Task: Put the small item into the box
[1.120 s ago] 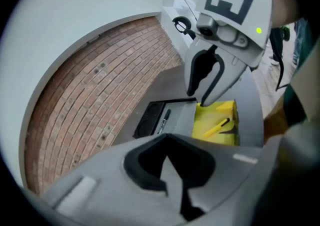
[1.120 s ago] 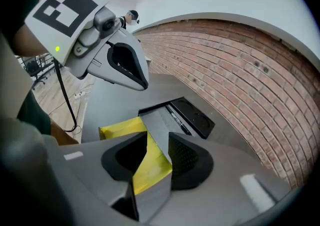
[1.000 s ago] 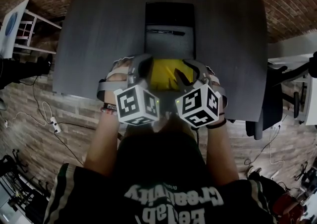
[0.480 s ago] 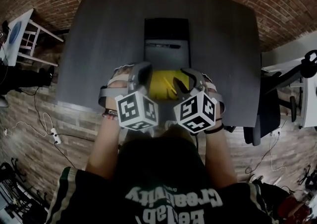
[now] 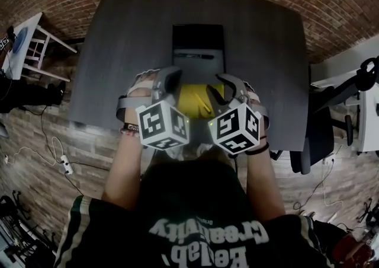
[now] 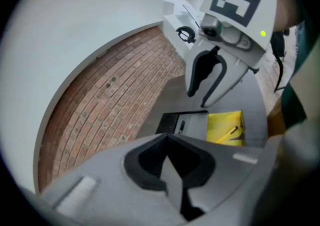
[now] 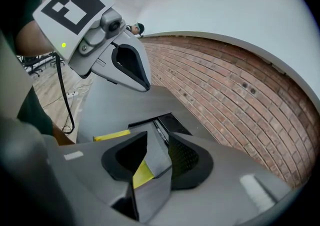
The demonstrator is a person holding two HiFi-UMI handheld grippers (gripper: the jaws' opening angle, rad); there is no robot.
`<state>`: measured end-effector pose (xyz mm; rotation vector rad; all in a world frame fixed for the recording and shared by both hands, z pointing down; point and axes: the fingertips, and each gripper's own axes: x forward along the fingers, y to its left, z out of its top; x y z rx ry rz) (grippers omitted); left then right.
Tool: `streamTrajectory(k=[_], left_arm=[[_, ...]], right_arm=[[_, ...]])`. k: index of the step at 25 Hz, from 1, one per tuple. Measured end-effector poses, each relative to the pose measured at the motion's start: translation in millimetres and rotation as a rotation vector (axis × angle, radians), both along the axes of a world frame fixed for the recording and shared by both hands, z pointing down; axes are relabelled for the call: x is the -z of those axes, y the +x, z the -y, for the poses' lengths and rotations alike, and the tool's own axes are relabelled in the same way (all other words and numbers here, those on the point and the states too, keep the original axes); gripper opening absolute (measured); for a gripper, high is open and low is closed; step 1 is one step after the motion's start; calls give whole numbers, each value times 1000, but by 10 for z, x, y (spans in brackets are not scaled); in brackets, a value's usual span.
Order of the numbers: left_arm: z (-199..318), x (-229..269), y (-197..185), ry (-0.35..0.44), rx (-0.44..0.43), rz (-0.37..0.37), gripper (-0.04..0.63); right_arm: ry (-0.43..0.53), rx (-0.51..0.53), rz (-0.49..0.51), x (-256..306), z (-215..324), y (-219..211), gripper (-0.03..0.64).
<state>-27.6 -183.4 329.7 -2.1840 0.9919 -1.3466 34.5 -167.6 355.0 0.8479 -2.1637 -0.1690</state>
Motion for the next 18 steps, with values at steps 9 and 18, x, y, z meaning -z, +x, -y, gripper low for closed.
streamTrajectory(k=[9,18], left_arm=[[136,461,25,70,-4,-32,2],[166,912,127,143,-31,-49,2]], right_arm=[[66,5,13,407,132,1,138],[146,22,11,816,205,12,138]])
